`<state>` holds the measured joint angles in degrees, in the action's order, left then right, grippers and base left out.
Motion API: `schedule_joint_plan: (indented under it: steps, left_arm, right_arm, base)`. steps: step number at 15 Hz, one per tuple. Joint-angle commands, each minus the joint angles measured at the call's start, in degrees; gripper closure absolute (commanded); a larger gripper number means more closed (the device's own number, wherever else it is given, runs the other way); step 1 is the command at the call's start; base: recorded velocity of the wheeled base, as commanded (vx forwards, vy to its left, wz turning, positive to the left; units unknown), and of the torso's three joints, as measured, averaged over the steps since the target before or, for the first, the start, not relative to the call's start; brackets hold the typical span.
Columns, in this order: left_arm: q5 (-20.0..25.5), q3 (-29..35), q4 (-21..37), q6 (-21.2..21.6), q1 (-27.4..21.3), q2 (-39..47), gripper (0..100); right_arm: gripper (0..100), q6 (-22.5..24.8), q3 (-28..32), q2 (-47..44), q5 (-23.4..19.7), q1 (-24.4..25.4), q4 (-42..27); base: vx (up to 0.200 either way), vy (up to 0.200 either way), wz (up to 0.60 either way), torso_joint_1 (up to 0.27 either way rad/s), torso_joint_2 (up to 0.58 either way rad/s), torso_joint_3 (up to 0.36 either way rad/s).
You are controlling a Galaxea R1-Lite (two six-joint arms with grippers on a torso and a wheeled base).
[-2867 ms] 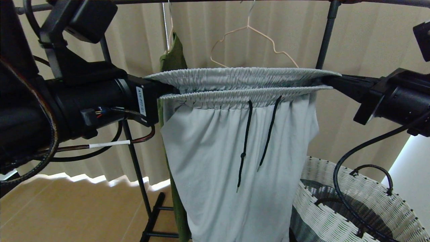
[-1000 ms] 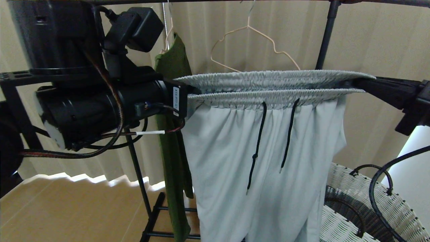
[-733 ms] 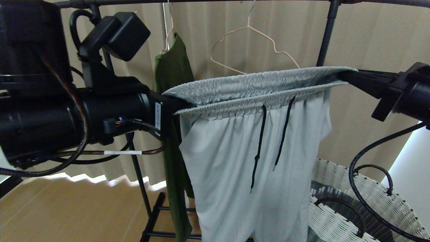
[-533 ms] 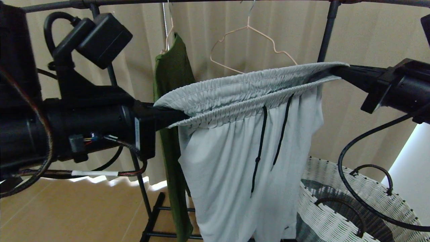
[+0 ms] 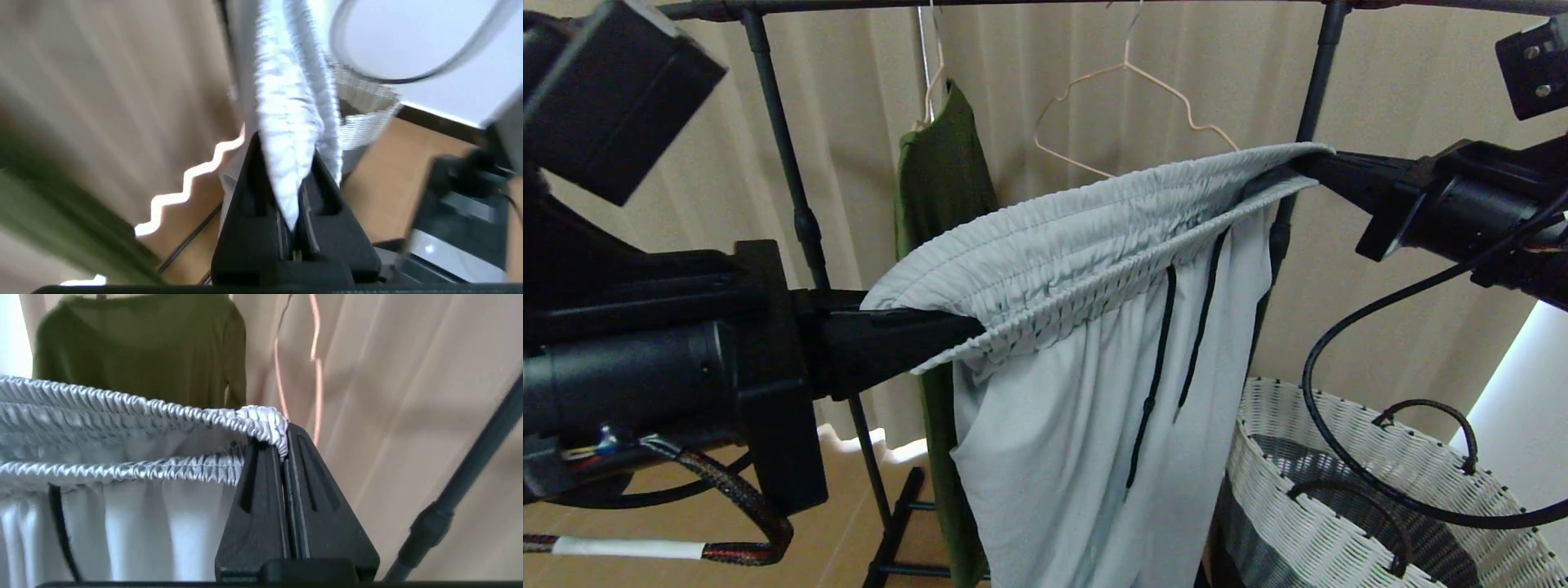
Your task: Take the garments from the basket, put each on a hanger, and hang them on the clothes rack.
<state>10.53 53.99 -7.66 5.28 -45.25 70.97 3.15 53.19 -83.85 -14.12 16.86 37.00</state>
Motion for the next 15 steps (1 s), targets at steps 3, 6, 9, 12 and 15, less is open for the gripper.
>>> schedule_joint_plan:
  steps: [3,6,9,12,15]
  left_arm:
    - [-0.1,0.4,-0.3,0.0,0.4,0.0,100]
    - [-0.7,3.3,-0.8,0.0,3.6,4.0,100]
    - [-1.7,6.7,-2.1,0.0,6.4,7.7,100]
    - [-6.2,10.6,-6.2,0.2,8.3,12.9,100]
    - [-10.6,11.9,-10.3,0.5,8.0,15.6,100]
  right_arm:
    - [100,0.1,-0.4,0.7,0.2,0.0,-0.4]
    - [100,0.2,-2.0,4.8,0.8,-0.6,-0.9]
    - [100,0.2,-3.7,9.7,0.8,-2.1,-6.0]
    - [100,0.1,-3.5,16.9,0.4,-2.1,-17.4]
    - [100,0.1,-3.7,17.7,0.1,-1.7,-18.9]
  base:
    - [0.0,0.0,0.0,0.0,0.0,0.0]
    - [0.0,0.0,0.0,0.0,0.0,0.0]
    - [0.0,0.0,0.0,0.0,0.0,0.0]
    - [0.0,0.0,0.0,0.0,0.0,0.0]
    - [0.0,0.0,0.0,0.0,0.0,0.0]
